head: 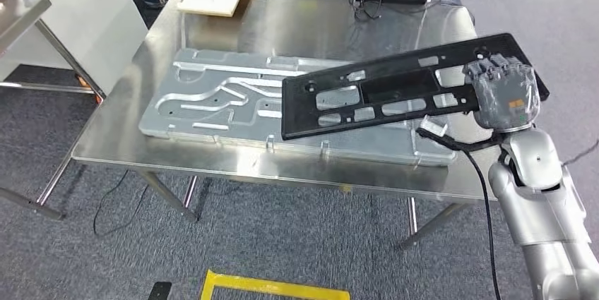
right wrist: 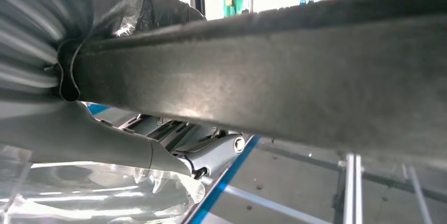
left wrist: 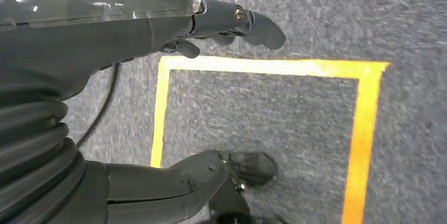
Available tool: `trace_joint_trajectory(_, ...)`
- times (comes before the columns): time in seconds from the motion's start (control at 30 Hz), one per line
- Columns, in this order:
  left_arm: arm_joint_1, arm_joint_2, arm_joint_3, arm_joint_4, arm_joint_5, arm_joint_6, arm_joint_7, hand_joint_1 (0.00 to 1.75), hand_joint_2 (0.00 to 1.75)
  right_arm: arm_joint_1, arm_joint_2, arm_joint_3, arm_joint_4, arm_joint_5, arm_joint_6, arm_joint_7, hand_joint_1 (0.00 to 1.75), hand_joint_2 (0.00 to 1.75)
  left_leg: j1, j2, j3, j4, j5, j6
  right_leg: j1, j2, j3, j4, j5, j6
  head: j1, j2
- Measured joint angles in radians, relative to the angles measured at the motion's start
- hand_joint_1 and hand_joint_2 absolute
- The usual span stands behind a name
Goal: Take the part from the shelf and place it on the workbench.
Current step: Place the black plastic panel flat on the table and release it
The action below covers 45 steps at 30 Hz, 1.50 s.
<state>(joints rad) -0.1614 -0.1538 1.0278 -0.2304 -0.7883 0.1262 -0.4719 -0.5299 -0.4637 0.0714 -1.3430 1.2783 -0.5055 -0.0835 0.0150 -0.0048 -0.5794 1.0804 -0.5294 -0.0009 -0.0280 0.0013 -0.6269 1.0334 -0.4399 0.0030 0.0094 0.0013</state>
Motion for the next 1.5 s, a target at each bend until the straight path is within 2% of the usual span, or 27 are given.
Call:
trace_joint_trajectory(0.1, 0.005, 0.0, 0.0, 0.0, 0.001, 0.0, 0.0, 0.0, 1.75, 0.035, -0.002, -0.018, -0.019, -0.004, -0.014, 0.001, 1.75, 1.75, 0.001, 0.0, -0.108, 0.195, -0.069, -0.001, 0.008, -0.001, 0.014, -0.001, -0.012, -0.015, 0.0, 0.0)
trace_joint_trajectory(0.13, 0.009, 0.0, 0.0, 0.0, 0.001, 0.0, 0.0, 0.0, 1.75, 0.047, -0.002, -0.023, -0.023, -0.006, -0.017, 0.001, 1.75, 1.75, 0.0, 0.0, -0.135, 0.231, -0.069, 0.001, 0.011, 0.0, 0.019, -0.001, -0.017, -0.018, 0.0, 0.0)
trace_joint_trajectory(0.17, 0.011, 0.0, 0.0, 0.0, 0.001, 0.0, 0.0, 0.0, 1.75, 0.058, -0.002, -0.029, -0.026, -0.007, -0.018, 0.001, 1.75, 1.75, -0.001, 0.0, -0.144, 0.229, -0.047, 0.005, 0.014, 0.001, 0.026, -0.001, -0.022, -0.019, 0.0, 0.0)
trace_joint_trajectory(0.2, 0.013, 0.0, 0.0, 0.0, 0.001, 0.0, 0.0, 0.0, 1.75, 0.066, -0.003, -0.034, -0.029, -0.007, -0.018, 0.001, 1.75, 1.75, -0.003, 0.0, -0.136, 0.189, -0.009, 0.011, 0.017, 0.003, 0.034, -0.001, -0.027, -0.019, 0.0, 0.0)
trace_joint_trajectory(0.27, 0.015, 0.001, 0.0, 0.0, 0.001, 0.0, -0.001, 0.0, 1.75, 0.077, -0.005, -0.043, -0.034, -0.008, -0.018, 0.001, 1.75, 1.75, -0.01, 0.0, -0.088, 0.056, 0.075, 0.028, 0.022, 0.005, 0.049, 0.0, -0.04, -0.017, 0.0, 0.0)
trace_joint_trajectory(0.3, 0.014, 0.001, 0.0, 0.0, 0.0, 0.0, -0.001, 0.0, 1.75, 0.08, -0.005, -0.047, -0.037, -0.009, -0.019, 0.001, 1.75, 1.75, -0.013, -0.001, -0.066, 0.003, 0.094, 0.034, 0.024, 0.007, 0.052, 0.0, -0.044, -0.014, 0.0, 0.0)
trace_joint_trajectory(0.33, 0.014, 0.001, 0.0, 0.0, -0.001, 0.0, -0.001, 0.0, 1.75, 0.082, -0.006, -0.052, -0.039, -0.01, -0.02, 0.001, 1.75, 1.75, -0.016, -0.001, -0.052, -0.029, 0.1, 0.038, 0.024, 0.008, 0.053, 0.0, -0.047, -0.01, 0.0, 0.0)
trace_joint_trajectory(0.47, 0.014, 0.0, 0.0, 0.0, -0.007, 0.001, 0.0, 0.0, 1.75, 0.098, -0.01, -0.067, -0.047, -0.009, -0.022, -0.001, 1.75, 1.75, -0.013, -0.001, -0.031, -0.062, 0.094, 0.048, 0.021, 0.008, 0.056, 0.003, -0.058, 0.011, 0.0, 0.0)
trace_joint_trajectory(0.53, 0.014, -0.002, 0.0, 0.0, -0.008, 0.001, 0.001, 0.0, 1.75, 0.103, -0.014, -0.075, -0.05, -0.009, -0.023, -0.001, 1.75, 1.75, -0.008, -0.001, -0.017, -0.077, 0.095, 0.056, 0.017, 0.005, 0.021, 0.076, -0.095, 0.02, 0.0, 0.0)
trace_joint_trajectory(0.6, 0.014, -0.003, 0.0, 0.0, -0.009, 0.0, 0.001, 0.0, 1.75, 0.109, -0.015, -0.081, -0.051, -0.009, -0.023, -0.001, 1.75, 1.75, -0.008, 0.0, -0.01, -0.078, 0.088, 0.06, 0.013, 0.005, -0.054, 0.203, -0.141, 0.028, 0.0, 0.0)
trace_joint_trajectory(0.63, 0.014, -0.003, 0.0, 0.0, -0.009, 0.0, 0.002, 0.0, 1.75, 0.113, -0.015, -0.082, -0.051, -0.009, -0.023, -0.001, 1.75, 1.75, -0.008, -0.001, -0.006, -0.077, 0.084, 0.06, 0.01, 0.004, -0.086, 0.248, -0.147, 0.033, 0.0, 0.0)
trace_joint_trajectory(0.67, 0.015, -0.003, 0.0, 0.0, -0.009, 0.0, 0.002, 0.0, 1.75, 0.117, -0.015, -0.082, -0.05, -0.009, -0.023, -0.001, 1.75, 1.75, -0.007, -0.001, 0.0, -0.076, 0.078, 0.059, 0.006, 0.004, -0.102, 0.261, -0.134, 0.036, 0.0, 0.0)
trace_joint_trajectory(0.7, 0.016, -0.004, 0.0, 0.0, -0.009, 0.0, 0.002, 0.0, 1.75, 0.121, -0.015, -0.083, -0.05, -0.008, -0.023, -0.002, 1.75, 1.75, -0.006, -0.001, 0.006, -0.074, 0.072, 0.056, 0.002, 0.003, -0.099, 0.235, -0.102, 0.039, 0.0, 0.0)
trace_joint_trajectory(0.77, 0.017, -0.007, 0.0, 0.0, -0.01, 0.0, 0.003, 0.0, 1.75, 0.123, -0.015, -0.085, -0.05, -0.008, -0.023, -0.002, 1.75, 1.75, -0.004, -0.003, 0.021, -0.067, 0.056, 0.049, -0.004, -0.001, -0.051, 0.113, -0.021, 0.043, 0.0, 0.0)
trace_joint_trajectory(0.8, 0.016, -0.008, 0.0, 0.0, -0.01, 0.0, 0.003, 0.0, 1.75, 0.123, -0.016, -0.086, -0.05, -0.008, -0.023, -0.002, 1.75, 1.75, -0.005, -0.003, 0.025, -0.062, 0.048, 0.042, -0.003, -0.002, -0.027, 0.056, 0.002, 0.042, 0.0, 0.0)
trace_joint_trajectory(0.87, 0.015, -0.008, 0.0, 0.0, -0.009, 0.0, 0.003, 0.0, 1.75, 0.124, -0.016, -0.087, -0.051, -0.008, -0.024, -0.001, 1.75, 1.75, -0.007, -0.004, 0.026, -0.06, 0.038, 0.03, 0.003, -0.001, -0.008, 0.013, 0.003, 0.033, 0.0, 0.0)
trace_joint_trajectory(1.0, 0.014, -0.008, 0.0, 0.0, -0.009, 0.0, 0.001, 0.0, 1.75, 0.127, -0.016, -0.092, -0.052, 0.002, -0.03, 0.0, 1.75, 1.75, -0.007, -0.002, 0.025, -0.04, 0.014, 0.009, 0.001, 0.003, 0.003, 0.006, -0.008, 0.005, 0.0, 0.0)
trace_joint_trajectory(1.03, 0.013, -0.008, 0.0, 0.0, -0.008, 0.0, 0.001, 0.0, 1.75, 0.127, -0.015, -0.095, -0.051, 0.009, -0.033, 0.002, 1.75, 1.75, -0.006, -0.002, 0.006, 0.0, -0.006, 0.006, 0.0, 0.001, 0.009, 0.004, -0.011, -0.002, 0.0, 0.0)
trace_joint_trajectory(1.1, 0.014, -0.009, 0.0, 0.0, -0.008, 0.0, 0.001, 0.0, 1.75, 0.127, -0.008, -0.099, -0.047, 0.031, -0.04, 0.014, 1.75, 1.75, -0.005, -0.001, -0.064, 0.129, -0.054, 0.003, 0.005, 0.0, 0.017, 0.003, -0.019, -0.014, 0.0, 0.0)
trace_joint_trajectory(1.13, 0.016, -0.009, 0.0, 0.0, -0.008, 0.0, 0.001, 0.0, 1.75, 0.127, -0.004, -0.101, -0.042, 0.045, -0.043, 0.023, 1.75, 1.75, -0.004, -0.001, -0.103, 0.192, -0.07, 0.002, 0.008, -0.001, 0.021, 0.003, -0.023, -0.017, 0.0, 0.0)
trace_joint_trajectory(1.17, 0.018, -0.009, 0.0, 0.0, -0.007, 0.0, 0.001, 0.0, 1.75, 0.127, 0.001, -0.102, -0.034, 0.058, -0.045, 0.031, 1.75, 1.75, -0.004, -0.001, -0.13, 0.223, -0.066, 0.003, 0.01, 0.0, 0.026, 0.003, -0.027, -0.019, 0.0, 0.0)
trace_joint_trajectory(1.2, 0.019, -0.009, 0.0, 0.0, -0.007, 0.0, 0.001, 0.0, 1.75, 0.127, 0.005, -0.103, -0.025, 0.066, -0.046, 0.036, 1.75, 1.75, -0.005, -0.001, -0.138, 0.217, -0.041, 0.006, 0.013, 0.001, 0.032, 0.004, -0.032, -0.02, 0.0, 0.0)
trace_joint_trajectory(1.23, 0.019, -0.009, 0.0, 0.0, -0.007, 0.0, 0.001, 0.0, 1.75, 0.126, 0.008, -0.104, -0.014, 0.072, -0.046, 0.038, 1.75, 1.75, -0.005, -0.001, -0.129, 0.174, -0.001, 0.011, 0.015, 0.001, 0.039, 0.004, -0.037, -0.019, 0.0, 0.0)
trace_joint_trajectory(1.3, 0.019, -0.008, 0.0, 0.0, -0.006, 0.0, 0.002, 0.0, 1.75, 0.12, 0.015, -0.108, 0.012, 0.076, -0.048, 0.038, 1.75, 1.75, -0.011, -0.001, -0.083, 0.047, 0.078, 0.025, 0.018, 0.002, 0.055, 0.003, -0.048, -0.016, 0.0, 0.0)
trace_joint_trajectory(1.33, 0.018, -0.008, 0.0, 0.0, -0.006, 0.0, 0.002, 0.0, 1.75, 0.114, 0.018, -0.109, 0.029, 0.076, -0.051, 0.037, 1.75, 1.75, -0.014, -0.001, -0.062, -0.003, 0.096, 0.032, 0.019, 0.002, 0.058, 0.003, -0.052, -0.013, 0.0, 0.0)
trace_joint_trajectory(1.4, 0.016, -0.008, 0.0, 0.0, -0.006, 0.0, 0.002, 0.0, 1.75, 0.103, 0.025, -0.11, 0.058, 0.076, -0.057, 0.034, 1.75, 1.75, -0.02, -0.001, -0.045, -0.038, 0.093, 0.039, 0.017, 0.003, 0.058, 0.0, -0.055, -0.003, 0.0, 0.0)
trace_joint_trajectory(1.5, 0.015, -0.008, 0.0, 0.0, -0.007, -0.001, 0.003, 0.0, 1.75, 0.095, 0.032, -0.111, 0.084, 0.077, -0.059, 0.03, 1.75, 1.75, -0.016, -0.002, -0.028, -0.067, 0.093, 0.047, 0.016, 0.002, 0.061, 0.0, -0.063, 0.013, 0.0, 0.0)
